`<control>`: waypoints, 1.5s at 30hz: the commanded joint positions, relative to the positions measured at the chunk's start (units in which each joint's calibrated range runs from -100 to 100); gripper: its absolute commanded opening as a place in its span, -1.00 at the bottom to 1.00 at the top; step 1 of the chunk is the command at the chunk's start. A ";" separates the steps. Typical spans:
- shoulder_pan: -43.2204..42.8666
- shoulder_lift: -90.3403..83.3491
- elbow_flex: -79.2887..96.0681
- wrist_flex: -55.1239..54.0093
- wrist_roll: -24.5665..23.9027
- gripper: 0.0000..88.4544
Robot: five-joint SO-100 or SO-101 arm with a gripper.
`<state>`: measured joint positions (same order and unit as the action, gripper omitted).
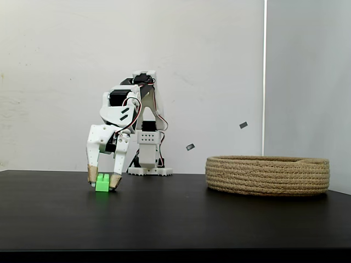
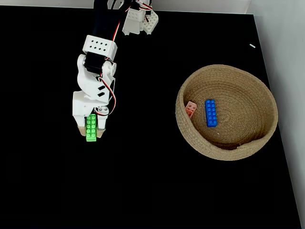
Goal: Place the lego blocks in the tray
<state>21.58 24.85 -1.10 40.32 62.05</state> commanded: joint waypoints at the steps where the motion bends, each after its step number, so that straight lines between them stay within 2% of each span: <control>1: 0.51 -9.72 0.06 1.87 -0.44 -1.00; 8: -6.58 -26.49 1.97 3.96 -5.71 -1.00; 15: -21.33 -37.15 6.44 3.96 -15.53 -1.00; 26: -40.79 -47.90 21.03 5.12 -25.20 -1.00; 27: -41.53 -48.07 22.03 4.71 -25.59 -0.93; 29: -42.52 -48.76 24.13 4.12 -26.23 -0.50; 30: -42.68 -49.19 24.77 4.04 -26.42 -0.36; 33: -42.35 -50.47 25.96 3.71 -27.01 -0.21; 36: -40.54 -52.54 27.96 2.46 -26.67 -0.18; 40: -35.18 -57.87 32.80 -1.87 -26.23 -0.32; 42: -31.14 -63.63 39.36 -6.46 -25.49 -0.49; 45: -24.14 -73.86 53.32 -14.95 -23.64 -0.94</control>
<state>-9.93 -35.28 40.87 34.15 36.70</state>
